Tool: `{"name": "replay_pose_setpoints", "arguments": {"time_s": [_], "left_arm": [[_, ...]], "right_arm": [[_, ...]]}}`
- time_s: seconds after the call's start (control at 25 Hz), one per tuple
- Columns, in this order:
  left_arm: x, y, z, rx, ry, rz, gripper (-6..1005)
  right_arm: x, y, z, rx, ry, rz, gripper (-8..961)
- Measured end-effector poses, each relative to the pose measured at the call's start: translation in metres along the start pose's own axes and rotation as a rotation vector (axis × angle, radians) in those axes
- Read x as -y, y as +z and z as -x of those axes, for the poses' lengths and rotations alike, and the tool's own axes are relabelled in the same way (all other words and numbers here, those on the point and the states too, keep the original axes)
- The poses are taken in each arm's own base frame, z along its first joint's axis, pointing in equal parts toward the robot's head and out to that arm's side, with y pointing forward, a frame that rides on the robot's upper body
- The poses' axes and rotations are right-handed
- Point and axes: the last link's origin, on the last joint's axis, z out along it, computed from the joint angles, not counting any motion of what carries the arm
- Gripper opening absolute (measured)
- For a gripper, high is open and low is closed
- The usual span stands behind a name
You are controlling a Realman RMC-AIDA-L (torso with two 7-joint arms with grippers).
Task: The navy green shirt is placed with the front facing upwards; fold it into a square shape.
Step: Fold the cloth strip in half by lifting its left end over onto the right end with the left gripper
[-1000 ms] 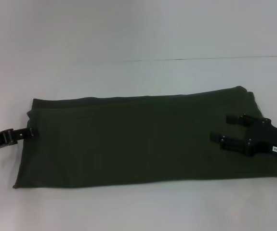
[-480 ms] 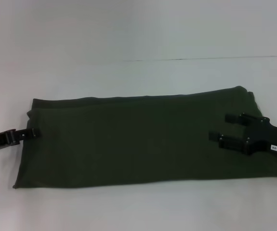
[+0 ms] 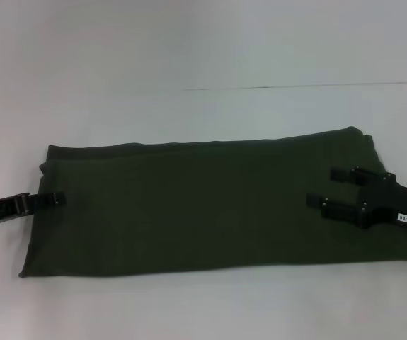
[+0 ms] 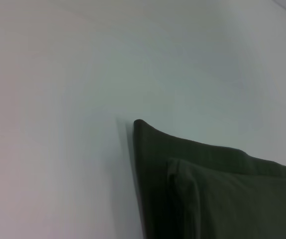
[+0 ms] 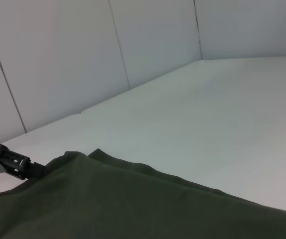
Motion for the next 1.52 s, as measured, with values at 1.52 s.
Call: {"name": "replay_pose_setpoints", "arguments": {"time_s": [1.52], "left_arm": [[-0.011,0.011,0.005,0.050,0.034,0.023,828]], "right_arm": [[0.000,0.000,0.000,-0.003,0.022,0.001,866]]}}
